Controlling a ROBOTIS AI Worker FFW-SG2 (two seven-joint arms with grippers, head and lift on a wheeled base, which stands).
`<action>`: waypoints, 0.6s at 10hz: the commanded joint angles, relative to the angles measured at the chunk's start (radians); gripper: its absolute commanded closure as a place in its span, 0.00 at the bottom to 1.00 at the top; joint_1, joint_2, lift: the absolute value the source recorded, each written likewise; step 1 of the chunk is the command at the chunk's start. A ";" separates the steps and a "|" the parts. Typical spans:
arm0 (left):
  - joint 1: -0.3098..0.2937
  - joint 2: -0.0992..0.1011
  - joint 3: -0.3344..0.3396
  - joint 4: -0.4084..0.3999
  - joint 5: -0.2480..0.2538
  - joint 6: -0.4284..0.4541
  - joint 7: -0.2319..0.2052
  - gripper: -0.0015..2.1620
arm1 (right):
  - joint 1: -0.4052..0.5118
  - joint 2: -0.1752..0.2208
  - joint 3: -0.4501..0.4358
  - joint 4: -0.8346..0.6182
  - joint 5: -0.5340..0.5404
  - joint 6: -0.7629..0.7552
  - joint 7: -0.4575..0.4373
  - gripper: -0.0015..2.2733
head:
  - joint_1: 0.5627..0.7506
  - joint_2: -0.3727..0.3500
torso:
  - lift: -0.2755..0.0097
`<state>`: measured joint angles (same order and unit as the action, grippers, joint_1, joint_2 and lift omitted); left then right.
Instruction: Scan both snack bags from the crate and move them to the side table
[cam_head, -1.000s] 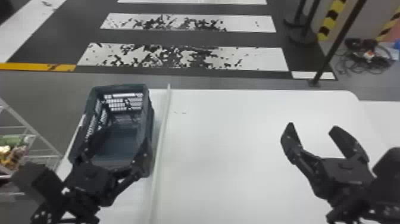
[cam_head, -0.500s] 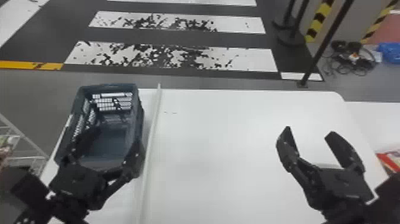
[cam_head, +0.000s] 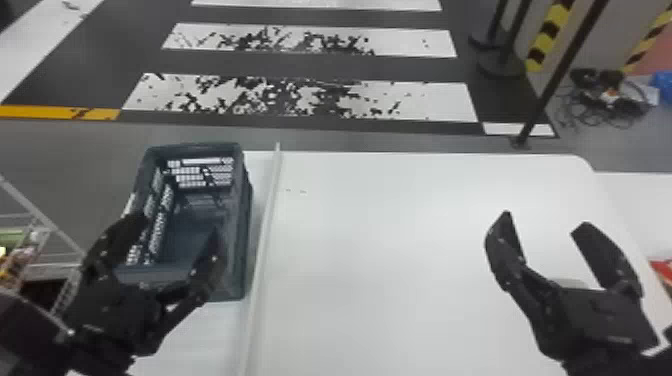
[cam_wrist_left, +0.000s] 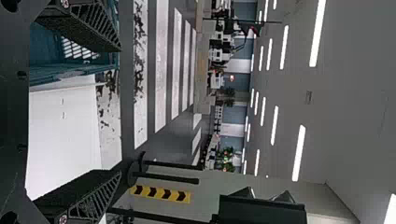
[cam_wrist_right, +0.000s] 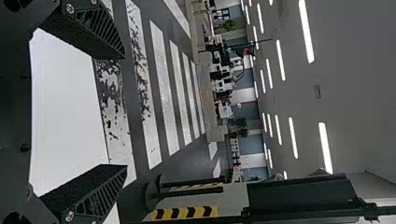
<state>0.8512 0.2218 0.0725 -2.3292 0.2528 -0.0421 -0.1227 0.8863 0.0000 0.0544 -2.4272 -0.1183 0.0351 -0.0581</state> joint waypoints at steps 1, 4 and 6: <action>0.003 -0.002 0.001 -0.002 0.000 -0.011 0.000 0.03 | 0.010 0.001 0.005 -0.007 0.000 -0.002 -0.011 0.05 | 0.70 0.54 | 0.86; 0.008 -0.004 0.001 -0.006 0.002 -0.011 0.000 0.03 | 0.023 0.001 0.001 -0.019 -0.001 -0.005 -0.008 0.05 | 0.70 0.54 | 0.86; 0.009 -0.004 0.017 -0.006 0.017 -0.008 0.000 0.03 | 0.023 0.001 -0.004 -0.019 -0.024 -0.017 0.003 0.05 | 0.70 0.54 | 0.86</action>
<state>0.8595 0.2178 0.0854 -2.3341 0.2650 -0.0511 -0.1227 0.9095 0.0000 0.0522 -2.4467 -0.1389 0.0200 -0.0555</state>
